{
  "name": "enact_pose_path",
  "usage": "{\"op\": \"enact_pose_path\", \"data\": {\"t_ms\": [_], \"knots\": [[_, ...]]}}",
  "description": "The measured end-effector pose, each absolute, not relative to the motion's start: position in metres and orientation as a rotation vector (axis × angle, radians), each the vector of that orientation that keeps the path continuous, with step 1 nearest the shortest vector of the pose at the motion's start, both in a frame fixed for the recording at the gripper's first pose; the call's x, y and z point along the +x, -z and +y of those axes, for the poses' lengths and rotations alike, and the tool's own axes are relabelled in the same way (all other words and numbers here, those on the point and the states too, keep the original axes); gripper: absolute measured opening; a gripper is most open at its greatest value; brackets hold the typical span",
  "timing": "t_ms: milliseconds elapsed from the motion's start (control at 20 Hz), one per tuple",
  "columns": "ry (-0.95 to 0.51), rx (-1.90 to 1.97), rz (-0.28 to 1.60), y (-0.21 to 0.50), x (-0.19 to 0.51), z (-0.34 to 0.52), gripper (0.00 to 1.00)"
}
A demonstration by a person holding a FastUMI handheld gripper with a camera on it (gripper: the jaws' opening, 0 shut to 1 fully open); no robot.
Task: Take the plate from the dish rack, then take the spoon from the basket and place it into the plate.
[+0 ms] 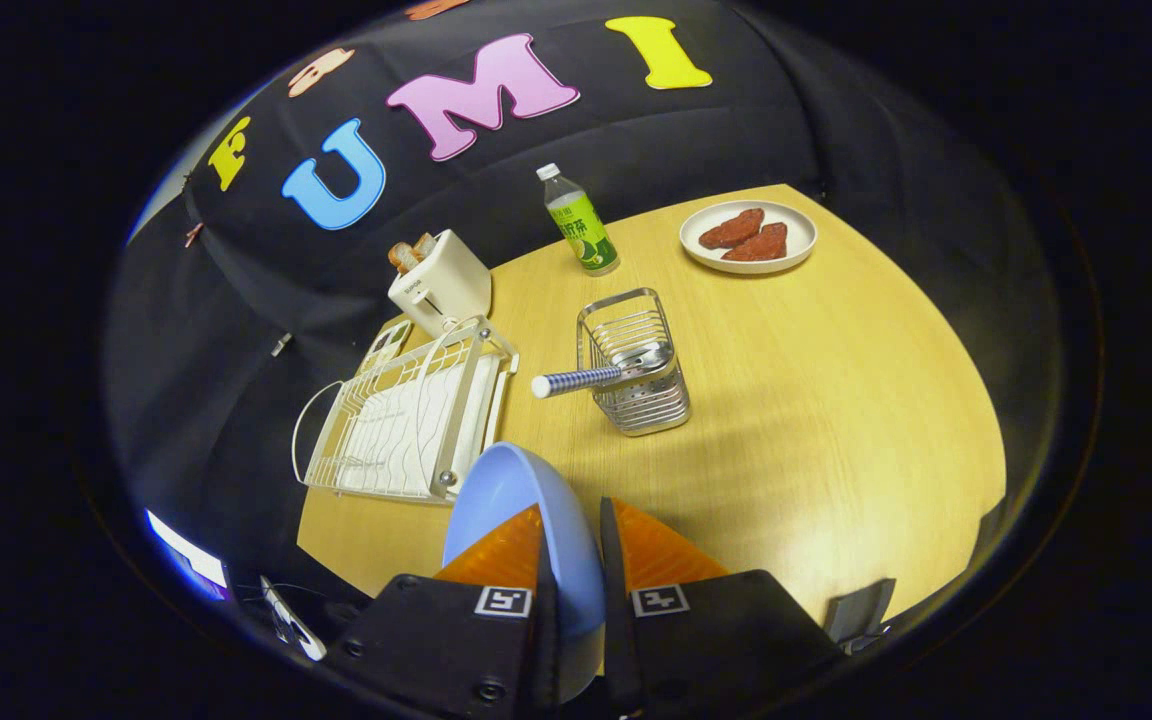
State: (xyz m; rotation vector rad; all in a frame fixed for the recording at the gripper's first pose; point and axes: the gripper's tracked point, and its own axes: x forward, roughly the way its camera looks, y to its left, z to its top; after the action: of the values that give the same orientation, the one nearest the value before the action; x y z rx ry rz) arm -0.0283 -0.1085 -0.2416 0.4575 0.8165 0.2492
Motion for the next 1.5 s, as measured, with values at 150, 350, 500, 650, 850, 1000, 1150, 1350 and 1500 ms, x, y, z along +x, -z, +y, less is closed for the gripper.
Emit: {"op": "enact_pose_path", "data": {"t_ms": [150, 350, 500, 650, 850, 1000, 1150, 1350, 1500], "knots": [[-0.285, 0.445, 0.84, 0.269, -0.011, -0.109, 0.22], [-0.329, 0.429, 0.857, 0.29, -0.003, -0.11, 0.22], [-0.33, 0.42, 0.862, 0.3, -0.011, -0.114, 0.24], [-0.34, 0.363, 0.816, 0.29, -0.015, -0.124, 0.38], [-0.387, 0.257, 0.671, 0.25, -0.011, -0.133, 0.92], [-0.417, 0.148, 0.524, 0.219, -0.001, -0.132, 0.98], [-0.461, 0.04, 0.413, 0.202, 0.011, -0.117, 0.98], [-0.478, -0.061, 0.332, 0.203, 0.032, -0.102, 0.99], [-0.466, -0.128, 0.298, 0.215, 0.051, -0.095, 0.99]]}}
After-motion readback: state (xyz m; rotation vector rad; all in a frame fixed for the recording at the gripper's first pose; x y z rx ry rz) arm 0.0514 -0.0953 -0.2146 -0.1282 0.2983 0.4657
